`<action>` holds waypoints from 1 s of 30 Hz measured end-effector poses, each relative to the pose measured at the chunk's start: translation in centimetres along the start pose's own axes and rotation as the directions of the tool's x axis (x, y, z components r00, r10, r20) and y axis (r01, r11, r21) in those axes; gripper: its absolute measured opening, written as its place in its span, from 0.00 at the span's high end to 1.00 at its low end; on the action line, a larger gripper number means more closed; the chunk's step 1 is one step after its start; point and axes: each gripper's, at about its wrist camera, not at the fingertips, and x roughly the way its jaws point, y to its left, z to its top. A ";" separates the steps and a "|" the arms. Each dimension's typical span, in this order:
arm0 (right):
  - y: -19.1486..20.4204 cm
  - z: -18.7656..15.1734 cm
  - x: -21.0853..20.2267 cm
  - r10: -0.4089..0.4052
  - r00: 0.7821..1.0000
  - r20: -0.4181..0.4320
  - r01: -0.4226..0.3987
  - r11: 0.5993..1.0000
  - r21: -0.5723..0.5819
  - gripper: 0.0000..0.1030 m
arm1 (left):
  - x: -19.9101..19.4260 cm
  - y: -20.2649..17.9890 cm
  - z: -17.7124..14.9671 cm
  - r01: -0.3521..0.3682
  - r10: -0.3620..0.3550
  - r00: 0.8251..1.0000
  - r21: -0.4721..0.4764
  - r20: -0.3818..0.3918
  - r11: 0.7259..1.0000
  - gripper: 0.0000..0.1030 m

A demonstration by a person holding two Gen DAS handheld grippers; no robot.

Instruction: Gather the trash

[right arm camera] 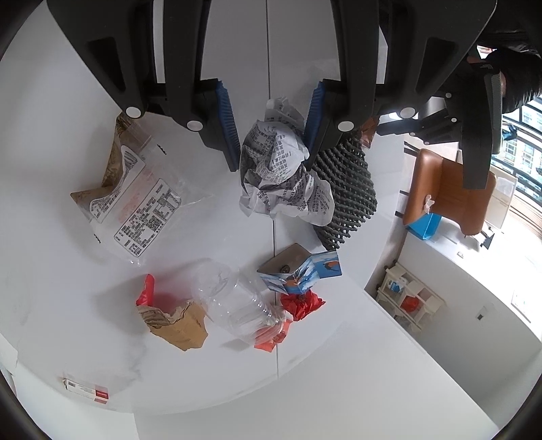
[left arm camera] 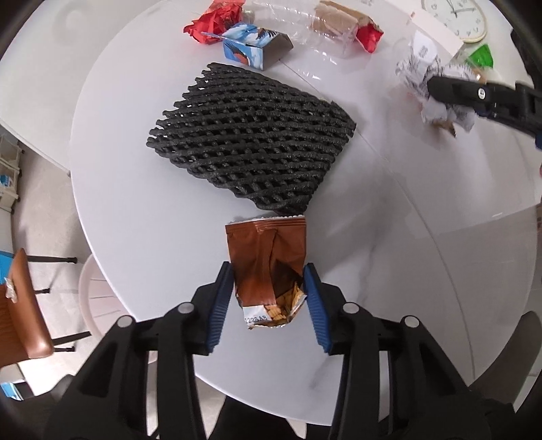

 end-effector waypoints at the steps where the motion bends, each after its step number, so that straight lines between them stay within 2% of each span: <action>1: 0.1 -0.1 -0.1 0.001 1.000 0.001 -0.001 1.000 -0.001 0.64 | -0.1 0.2 0.0 0.013 -0.013 1.000 -0.008 0.005 1.000 0.65; 3: 0.3 -0.3 -0.2 0.005 1.000 0.000 -0.005 1.000 -0.004 0.64 | -0.4 0.4 -0.2 0.029 -0.029 0.999 -0.015 0.014 0.999 0.72; 6: 0.9 -0.5 -0.3 0.004 1.000 -0.007 -0.004 1.000 -0.016 0.64 | -0.9 0.6 -0.6 0.039 -0.038 0.999 -0.019 0.033 0.999 0.77; 17: 4.4 -0.5 -1.3 0.011 1.000 -0.002 -0.011 0.998 -0.063 0.64 | -3.3 2.6 -0.6 0.058 -0.051 0.994 -0.067 0.093 0.996 0.79; 23: 9.7 -0.6 -0.3 0.061 0.997 -0.051 -0.068 0.986 -0.152 0.63 | -6.6 7.5 -3.3 0.026 0.002 0.988 -0.181 0.153 0.983 0.78; 26: 13.5 -0.8 1.6 0.099 0.990 -0.099 -0.117 0.973 -0.200 0.63 | -7.5 11.1 -5.5 -0.002 0.042 0.988 -0.255 0.150 0.967 0.78; 30: 18.8 -1.0 4.0 0.133 0.980 -0.149 -0.169 0.951 -0.260 0.62 | -6.6 16.6 -7.9 -0.048 0.093 0.989 -0.347 0.115 0.937 0.78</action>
